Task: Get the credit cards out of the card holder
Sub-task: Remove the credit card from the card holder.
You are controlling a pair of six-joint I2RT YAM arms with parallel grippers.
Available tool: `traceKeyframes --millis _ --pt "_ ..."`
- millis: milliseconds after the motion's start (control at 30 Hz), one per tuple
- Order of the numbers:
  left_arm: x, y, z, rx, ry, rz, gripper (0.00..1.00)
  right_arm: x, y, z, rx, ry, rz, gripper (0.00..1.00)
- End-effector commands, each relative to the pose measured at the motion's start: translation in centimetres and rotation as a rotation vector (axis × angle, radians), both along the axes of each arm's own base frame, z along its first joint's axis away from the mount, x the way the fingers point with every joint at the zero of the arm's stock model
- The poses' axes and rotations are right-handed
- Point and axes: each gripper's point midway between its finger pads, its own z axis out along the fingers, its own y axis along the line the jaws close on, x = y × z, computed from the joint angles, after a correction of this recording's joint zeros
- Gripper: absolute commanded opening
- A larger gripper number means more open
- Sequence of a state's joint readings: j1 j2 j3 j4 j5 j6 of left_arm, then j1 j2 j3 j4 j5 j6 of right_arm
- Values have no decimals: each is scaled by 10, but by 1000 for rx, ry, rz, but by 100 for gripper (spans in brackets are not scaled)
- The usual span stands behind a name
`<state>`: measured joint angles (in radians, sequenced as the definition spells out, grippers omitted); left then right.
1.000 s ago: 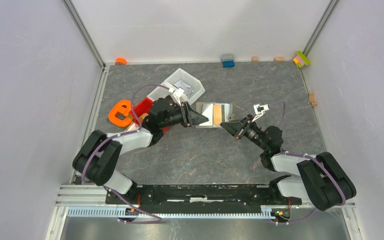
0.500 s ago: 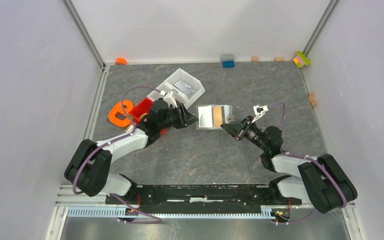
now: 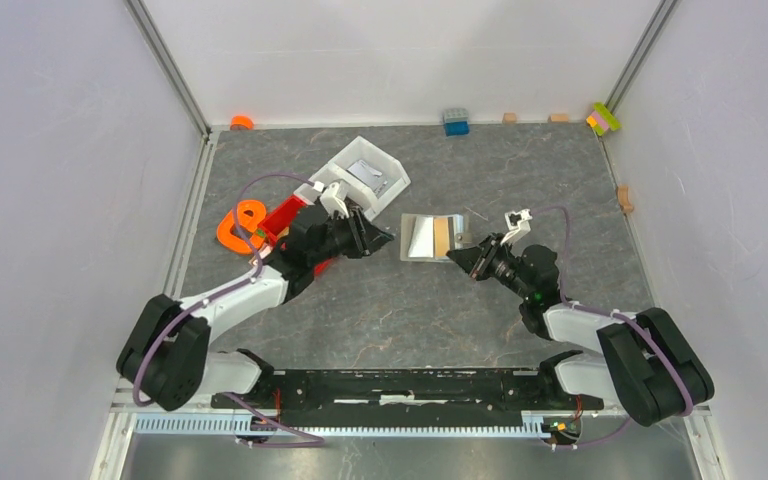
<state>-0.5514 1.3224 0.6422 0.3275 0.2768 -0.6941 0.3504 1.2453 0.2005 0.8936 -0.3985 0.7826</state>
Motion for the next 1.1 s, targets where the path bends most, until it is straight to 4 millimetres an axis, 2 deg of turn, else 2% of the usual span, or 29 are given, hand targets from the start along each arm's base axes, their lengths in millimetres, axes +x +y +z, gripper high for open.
traceKeyframes --millis 0,133,233,367,533,700,867,1067 --pt "-24 -27 55 -85 -240 -164 40 15 -3 9 -27 -39 -32 6" --pt "-47 -54 63 -76 -301 -297 34 16 0 10 -25 -44 -17 6" --pt "-48 -69 55 -79 -251 -359 31 10 9 24 22 -86 40 7" --pt "-49 -81 47 -91 -194 -412 31 6 12 30 42 -108 60 8" --pt "-42 -81 37 -58 -162 -383 31 2 18 38 62 -138 91 8" --pt "-28 -77 19 -4 -95 -333 31 -2 20 44 81 -165 108 8" --pt "-16 -69 7 -18 -21 -293 29 -11 23 59 138 -211 144 9" --pt "-17 -68 14 -85 -23 -315 30 -24 29 75 219 -246 208 10"
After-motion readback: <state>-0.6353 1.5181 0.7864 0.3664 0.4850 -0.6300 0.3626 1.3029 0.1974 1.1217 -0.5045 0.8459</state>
